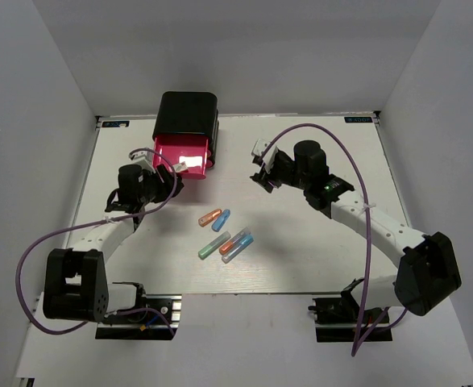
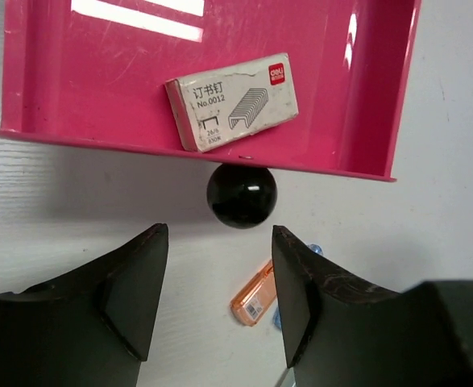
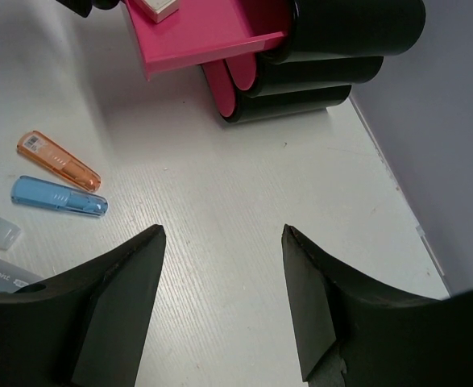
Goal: Sort the stationery into containers
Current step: Close the drawer in the storage box.
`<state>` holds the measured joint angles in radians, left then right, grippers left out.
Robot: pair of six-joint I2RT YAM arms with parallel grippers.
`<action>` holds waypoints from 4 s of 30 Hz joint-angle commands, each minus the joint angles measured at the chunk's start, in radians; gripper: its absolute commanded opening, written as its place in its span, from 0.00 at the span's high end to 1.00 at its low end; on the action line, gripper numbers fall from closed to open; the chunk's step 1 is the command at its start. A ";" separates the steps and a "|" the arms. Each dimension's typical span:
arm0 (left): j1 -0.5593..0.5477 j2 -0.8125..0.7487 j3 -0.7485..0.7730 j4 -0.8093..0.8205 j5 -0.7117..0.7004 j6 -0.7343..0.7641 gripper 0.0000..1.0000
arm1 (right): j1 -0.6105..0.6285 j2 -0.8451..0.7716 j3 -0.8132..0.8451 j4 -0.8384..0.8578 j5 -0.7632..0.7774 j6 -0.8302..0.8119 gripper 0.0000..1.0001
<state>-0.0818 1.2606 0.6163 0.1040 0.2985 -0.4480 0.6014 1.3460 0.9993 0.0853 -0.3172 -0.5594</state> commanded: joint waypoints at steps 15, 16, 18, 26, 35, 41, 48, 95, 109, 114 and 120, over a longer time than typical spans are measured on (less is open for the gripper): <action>-0.004 0.089 0.074 0.118 0.007 -0.053 0.36 | -0.006 -0.047 -0.045 0.044 -0.014 0.000 0.34; -0.004 0.089 0.074 0.129 0.007 -0.066 0.37 | -0.009 -0.050 -0.045 0.044 -0.016 0.000 0.34; -0.004 0.100 0.074 0.129 -0.016 -0.076 0.40 | -0.009 -0.048 -0.047 0.045 -0.016 -0.002 0.34; -0.004 0.132 0.083 0.161 0.022 -0.098 0.68 | -0.009 -0.056 -0.053 0.047 -0.011 -0.002 0.34; -0.004 0.060 0.123 0.249 0.017 -0.201 0.71 | -0.014 -0.064 -0.070 0.048 -0.019 0.000 0.34; -0.004 0.144 0.223 0.247 -0.044 -0.236 0.71 | -0.017 -0.067 -0.071 0.050 -0.017 -0.004 0.34; -0.004 0.282 0.298 0.287 -0.070 -0.314 0.71 | -0.022 -0.105 -0.097 0.047 -0.014 -0.002 0.34; -0.004 0.502 0.416 0.250 -0.015 -0.250 0.28 | -0.041 -0.143 -0.179 0.042 -0.017 -0.016 0.34; -0.004 0.530 0.488 0.229 -0.015 -0.259 0.14 | -0.040 -0.153 -0.189 0.037 -0.014 -0.014 0.34; -0.004 0.530 0.488 0.229 -0.015 -0.259 0.02 | -0.041 -0.154 -0.194 0.037 -0.016 -0.013 0.34; -0.004 0.530 0.488 0.238 -0.015 -0.270 0.01 | -0.045 -0.159 -0.200 0.037 -0.017 -0.011 0.34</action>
<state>-0.0883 1.7958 1.0679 0.3363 0.2783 -0.7162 0.5629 1.2160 0.8024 0.1001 -0.3206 -0.5720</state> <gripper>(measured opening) 0.990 0.657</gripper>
